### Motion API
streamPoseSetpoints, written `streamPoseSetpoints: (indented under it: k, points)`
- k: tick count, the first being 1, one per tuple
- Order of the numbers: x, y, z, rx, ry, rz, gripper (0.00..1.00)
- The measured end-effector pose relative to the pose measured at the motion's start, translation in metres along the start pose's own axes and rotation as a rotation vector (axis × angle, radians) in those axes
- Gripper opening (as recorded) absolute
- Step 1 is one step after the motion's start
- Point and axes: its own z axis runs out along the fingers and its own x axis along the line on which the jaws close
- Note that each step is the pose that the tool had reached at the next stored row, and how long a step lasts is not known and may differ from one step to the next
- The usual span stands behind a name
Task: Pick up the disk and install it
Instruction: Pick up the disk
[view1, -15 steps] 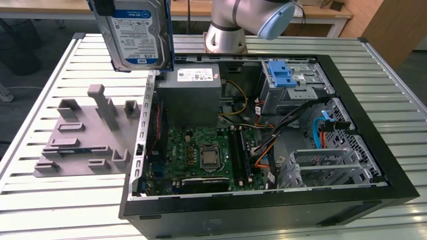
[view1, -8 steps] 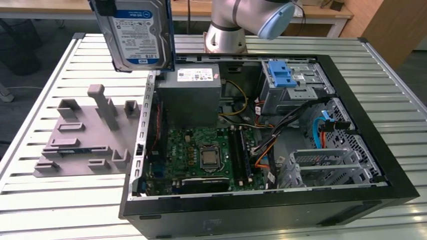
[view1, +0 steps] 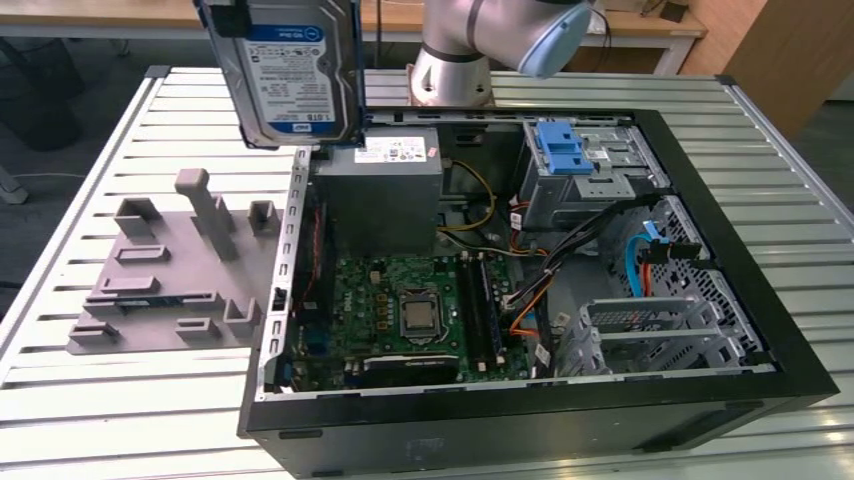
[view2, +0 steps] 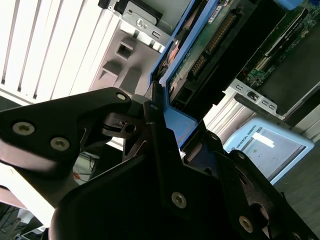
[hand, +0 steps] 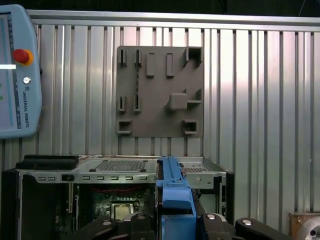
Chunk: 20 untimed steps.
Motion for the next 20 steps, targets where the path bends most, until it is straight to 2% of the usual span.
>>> streamPoseSetpoints:
  k: [3, 9, 20]
  points:
    - [0.0002, -0.0062, -0.0001, 0.0, 0.0, 0.0, 0.36]
    - [0.0002, -0.0107, -0.0001, 0.0001, 0.0, 0.0, 0.36]
    - [0.0002, -0.0284, -0.0004, 0.0, 0.0, 0.0, 0.36]
